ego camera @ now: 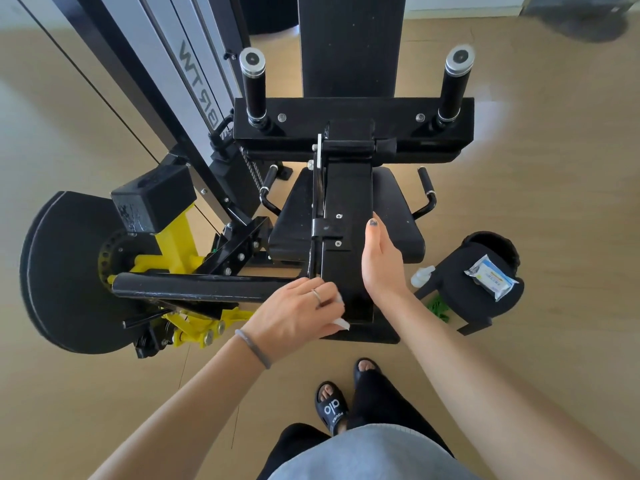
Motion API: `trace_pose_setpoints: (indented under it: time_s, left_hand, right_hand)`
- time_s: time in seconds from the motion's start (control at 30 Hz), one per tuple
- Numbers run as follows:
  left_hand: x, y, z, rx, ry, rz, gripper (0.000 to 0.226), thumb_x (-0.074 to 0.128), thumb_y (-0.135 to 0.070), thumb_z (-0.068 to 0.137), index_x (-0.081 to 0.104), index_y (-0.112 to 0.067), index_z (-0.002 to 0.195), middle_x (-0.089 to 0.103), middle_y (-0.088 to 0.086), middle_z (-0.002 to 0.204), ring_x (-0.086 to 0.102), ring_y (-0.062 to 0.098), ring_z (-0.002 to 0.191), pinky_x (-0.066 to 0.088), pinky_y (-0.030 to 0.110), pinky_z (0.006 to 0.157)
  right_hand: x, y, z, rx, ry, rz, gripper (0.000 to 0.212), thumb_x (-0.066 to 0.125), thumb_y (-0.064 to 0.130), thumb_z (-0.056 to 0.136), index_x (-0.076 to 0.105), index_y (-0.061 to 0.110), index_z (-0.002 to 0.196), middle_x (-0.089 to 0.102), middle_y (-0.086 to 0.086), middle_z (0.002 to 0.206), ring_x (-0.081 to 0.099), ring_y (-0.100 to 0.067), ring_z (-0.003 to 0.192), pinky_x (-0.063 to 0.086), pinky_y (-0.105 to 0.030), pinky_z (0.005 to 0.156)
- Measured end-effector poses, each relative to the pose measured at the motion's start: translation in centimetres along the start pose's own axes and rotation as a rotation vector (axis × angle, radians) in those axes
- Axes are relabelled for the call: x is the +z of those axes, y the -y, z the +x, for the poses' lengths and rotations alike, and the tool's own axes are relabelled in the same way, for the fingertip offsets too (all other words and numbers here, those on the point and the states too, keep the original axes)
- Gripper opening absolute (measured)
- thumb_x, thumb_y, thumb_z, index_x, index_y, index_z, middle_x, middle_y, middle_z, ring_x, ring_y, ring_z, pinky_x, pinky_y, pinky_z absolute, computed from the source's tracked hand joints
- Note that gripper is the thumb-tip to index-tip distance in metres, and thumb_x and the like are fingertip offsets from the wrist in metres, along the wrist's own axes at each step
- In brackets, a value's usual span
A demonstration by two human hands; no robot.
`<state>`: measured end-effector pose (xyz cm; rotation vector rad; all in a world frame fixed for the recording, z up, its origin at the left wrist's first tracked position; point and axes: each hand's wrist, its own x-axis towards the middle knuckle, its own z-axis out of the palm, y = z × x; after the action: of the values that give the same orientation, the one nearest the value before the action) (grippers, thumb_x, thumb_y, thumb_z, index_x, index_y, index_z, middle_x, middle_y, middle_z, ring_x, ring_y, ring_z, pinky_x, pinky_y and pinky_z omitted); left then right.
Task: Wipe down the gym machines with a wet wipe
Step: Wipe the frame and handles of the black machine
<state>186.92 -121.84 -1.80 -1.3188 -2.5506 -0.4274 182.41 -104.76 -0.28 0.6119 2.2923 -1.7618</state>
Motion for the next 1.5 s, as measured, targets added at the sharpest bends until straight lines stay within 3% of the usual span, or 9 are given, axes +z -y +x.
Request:
trace_pose_setpoints:
  time_s: [0.2,0.4,0.6,0.77,0.87,1.0,1.13,1.33,1.5]
  left_hand:
    - [-2.3,1.3,3.7,-0.570,-0.342,-0.156,0.007,0.063,-0.004,0.094,0.061,-0.003,0.088,0.056,0.000,0.099,0.053,0.013,0.082,0.048,0.021,0.072]
    - [-1.3,2.9,7.4,-0.610,-0.164,-0.045,0.005,0.058,-0.009,0.096,0.062,-0.011,0.094,0.059,-0.004,0.102,0.052,0.012,0.096,0.054,0.032,0.065]
    - [-1.9,3.5,6.6,-0.509,-0.120,-0.094,0.016,0.051,-0.012,0.096,0.067,-0.009,0.094,0.063,-0.002,0.104,0.057,0.014,0.095,0.051,0.025,0.082]
    - [-2.1,3.5,7.0,-0.620,-0.161,-0.097,0.007,0.059,-0.007,0.094,0.066,-0.009,0.093,0.063,-0.002,0.104,0.057,0.015,0.094,0.052,0.031,0.078]
    - [-0.9,3.3,9.1,-0.573,-0.097,-0.085,0.014,0.050,-0.013,0.097,0.064,-0.010,0.095,0.062,-0.002,0.102,0.057,0.016,0.094,0.055,0.035,0.075]
    - [-0.8,4.6,11.3,-0.712,-0.106,-0.104,0.012,0.050,-0.011,0.097,0.061,-0.011,0.093,0.060,-0.003,0.098,0.054,0.016,0.088,0.053,0.040,0.071]
    - [-1.0,4.0,11.1,-0.569,0.038,-0.137,0.007,0.056,-0.010,0.094,0.062,-0.015,0.094,0.062,-0.006,0.110,0.058,0.015,0.102,0.055,0.037,0.083]
    - [-1.3,4.0,10.9,-0.691,-0.142,-0.201,0.013,0.064,-0.007,0.091,0.060,-0.015,0.081,0.064,-0.008,0.096,0.061,0.014,0.091,0.055,0.036,0.079]
    - [-2.5,4.0,7.6,-0.677,-0.220,-0.231,0.019,0.064,0.003,0.087,0.054,-0.010,0.077,0.065,-0.009,0.103,0.062,0.012,0.092,0.054,0.027,0.079]
  right_hand:
    - [-0.4,0.2,0.1,-0.002,0.035,0.004,0.050,0.021,0.042,0.111,0.025,0.032,0.161,0.056,-0.016,0.144,0.052,-0.030,0.130,0.040,-0.025,0.089]
    - [-0.7,0.4,0.2,0.009,0.065,0.021,0.050,0.023,0.040,0.112,0.024,0.032,0.161,0.056,-0.019,0.142,0.050,-0.032,0.128,0.041,-0.035,0.100]
    - [-0.6,0.2,1.1,0.119,0.109,0.181,0.054,0.018,0.057,0.106,0.028,0.042,0.158,0.060,-0.004,0.139,0.055,-0.021,0.125,0.040,-0.043,0.111]
    - [-0.5,0.1,1.5,0.128,0.096,0.159,0.050,0.019,0.049,0.110,0.025,0.041,0.159,0.063,0.014,0.109,0.053,-0.005,0.112,0.039,-0.027,0.081]
    - [-0.3,0.1,1.7,0.139,0.100,0.163,0.051,0.017,0.055,0.108,0.023,0.047,0.157,0.061,0.010,0.129,0.059,-0.010,0.105,0.045,-0.039,0.098]
    - [-0.3,-0.2,2.0,0.156,0.122,0.188,0.050,0.018,0.057,0.107,0.023,0.050,0.156,0.042,0.005,0.159,0.041,-0.022,0.143,0.031,-0.045,0.119]
    - [-0.2,-0.7,2.0,0.205,0.146,0.235,0.059,0.019,0.074,0.096,0.030,0.057,0.151,0.042,0.008,0.158,0.034,-0.022,0.149,0.028,-0.051,0.122]
    - [0.0,-1.3,2.3,0.214,0.164,0.306,0.076,0.023,0.090,0.075,0.033,0.063,0.145,0.045,0.013,0.155,0.036,-0.016,0.147,0.028,-0.052,0.122]
    - [0.1,-0.5,1.7,0.113,0.142,0.162,0.061,0.019,0.068,0.101,0.024,0.046,0.158,0.046,-0.009,0.154,0.040,-0.029,0.144,0.032,-0.046,0.120]
